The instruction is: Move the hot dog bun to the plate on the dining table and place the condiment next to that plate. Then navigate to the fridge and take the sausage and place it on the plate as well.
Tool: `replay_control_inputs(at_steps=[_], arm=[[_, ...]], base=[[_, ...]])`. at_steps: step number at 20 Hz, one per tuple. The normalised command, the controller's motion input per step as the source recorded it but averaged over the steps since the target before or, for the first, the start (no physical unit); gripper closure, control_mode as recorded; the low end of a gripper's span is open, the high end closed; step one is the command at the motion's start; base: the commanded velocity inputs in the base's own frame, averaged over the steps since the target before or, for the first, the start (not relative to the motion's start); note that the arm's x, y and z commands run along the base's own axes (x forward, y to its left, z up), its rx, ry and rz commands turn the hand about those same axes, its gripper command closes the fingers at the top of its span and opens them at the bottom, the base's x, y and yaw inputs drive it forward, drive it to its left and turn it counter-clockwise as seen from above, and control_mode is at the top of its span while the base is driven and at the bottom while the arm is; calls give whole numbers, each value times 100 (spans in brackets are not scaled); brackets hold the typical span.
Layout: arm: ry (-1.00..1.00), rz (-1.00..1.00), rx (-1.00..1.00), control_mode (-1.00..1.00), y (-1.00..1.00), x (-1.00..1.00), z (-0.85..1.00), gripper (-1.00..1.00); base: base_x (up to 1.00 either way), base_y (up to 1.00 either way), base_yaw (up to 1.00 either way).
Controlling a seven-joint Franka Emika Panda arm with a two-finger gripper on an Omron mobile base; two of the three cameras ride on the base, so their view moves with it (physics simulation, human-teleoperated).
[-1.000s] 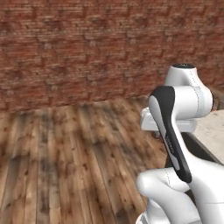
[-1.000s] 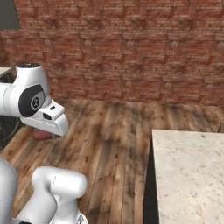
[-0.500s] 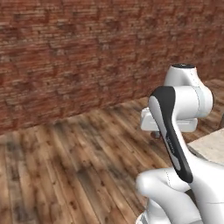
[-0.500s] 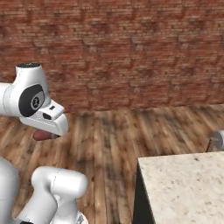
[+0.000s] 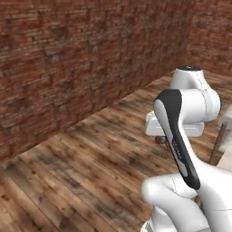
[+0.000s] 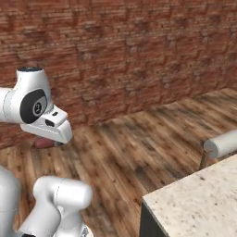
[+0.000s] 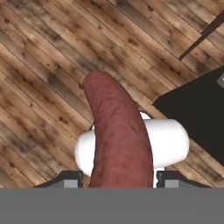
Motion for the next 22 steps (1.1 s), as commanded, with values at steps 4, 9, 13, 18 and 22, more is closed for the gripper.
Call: replay_control_inputs(at_steps=[4, 9, 13, 18, 22], arm=[[0, 0, 0, 100, 0, 0, 0, 100], [0, 0, 0, 100, 0, 0, 0, 100], [0, 0, 0, 100, 0, 0, 0, 100], [0, 0, 0, 100, 0, 0, 0, 100], [0, 0, 0, 100, 0, 0, 0, 100]], base=[[38, 66, -69], [28, 68, -70], [32, 70, -69], [32, 79, -70], [34, 75, -68]])
